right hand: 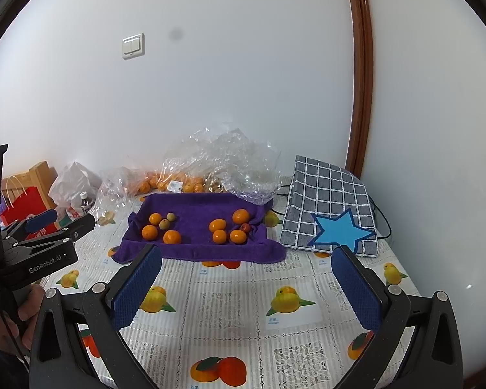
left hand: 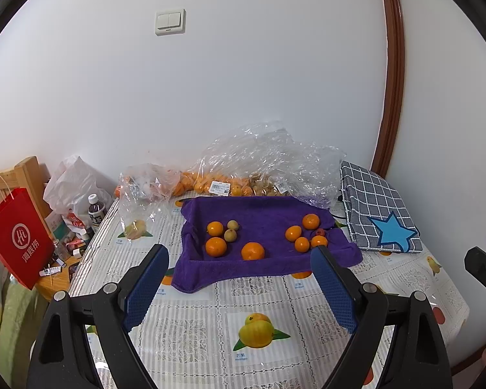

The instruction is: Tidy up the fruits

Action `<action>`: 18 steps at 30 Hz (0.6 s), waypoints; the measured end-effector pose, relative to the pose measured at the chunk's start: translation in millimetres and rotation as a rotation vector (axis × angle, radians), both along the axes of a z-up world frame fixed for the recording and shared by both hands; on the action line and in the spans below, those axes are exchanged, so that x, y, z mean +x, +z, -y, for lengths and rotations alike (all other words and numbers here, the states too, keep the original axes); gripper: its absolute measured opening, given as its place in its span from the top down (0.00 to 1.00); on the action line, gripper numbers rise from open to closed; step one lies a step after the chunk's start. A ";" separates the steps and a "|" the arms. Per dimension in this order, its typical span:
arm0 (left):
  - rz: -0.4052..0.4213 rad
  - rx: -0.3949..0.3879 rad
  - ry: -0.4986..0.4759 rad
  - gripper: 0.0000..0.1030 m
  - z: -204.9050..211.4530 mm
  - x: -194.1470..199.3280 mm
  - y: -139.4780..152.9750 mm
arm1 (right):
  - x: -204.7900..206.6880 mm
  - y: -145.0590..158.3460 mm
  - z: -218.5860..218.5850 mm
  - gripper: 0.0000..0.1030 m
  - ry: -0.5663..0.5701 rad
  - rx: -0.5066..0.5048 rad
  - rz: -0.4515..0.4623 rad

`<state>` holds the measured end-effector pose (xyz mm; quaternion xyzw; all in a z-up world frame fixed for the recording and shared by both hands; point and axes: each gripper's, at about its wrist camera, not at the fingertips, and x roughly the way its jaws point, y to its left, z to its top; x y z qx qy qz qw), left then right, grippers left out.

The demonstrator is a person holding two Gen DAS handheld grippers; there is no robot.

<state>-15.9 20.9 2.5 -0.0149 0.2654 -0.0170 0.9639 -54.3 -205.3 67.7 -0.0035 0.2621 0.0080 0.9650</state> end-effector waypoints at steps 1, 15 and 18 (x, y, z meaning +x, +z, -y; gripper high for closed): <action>0.000 0.000 -0.001 0.13 -0.2 -0.2 -0.1 | -0.4 0.2 -0.3 0.00 0.000 0.000 0.001; 0.005 0.001 0.006 0.13 0.3 -1.2 0.8 | -2.8 3.2 -1.4 0.00 0.003 -0.002 0.008; 0.003 0.001 0.008 0.13 1.9 -1.4 2.1 | -4.3 3.6 -1.5 0.00 0.008 -0.002 0.011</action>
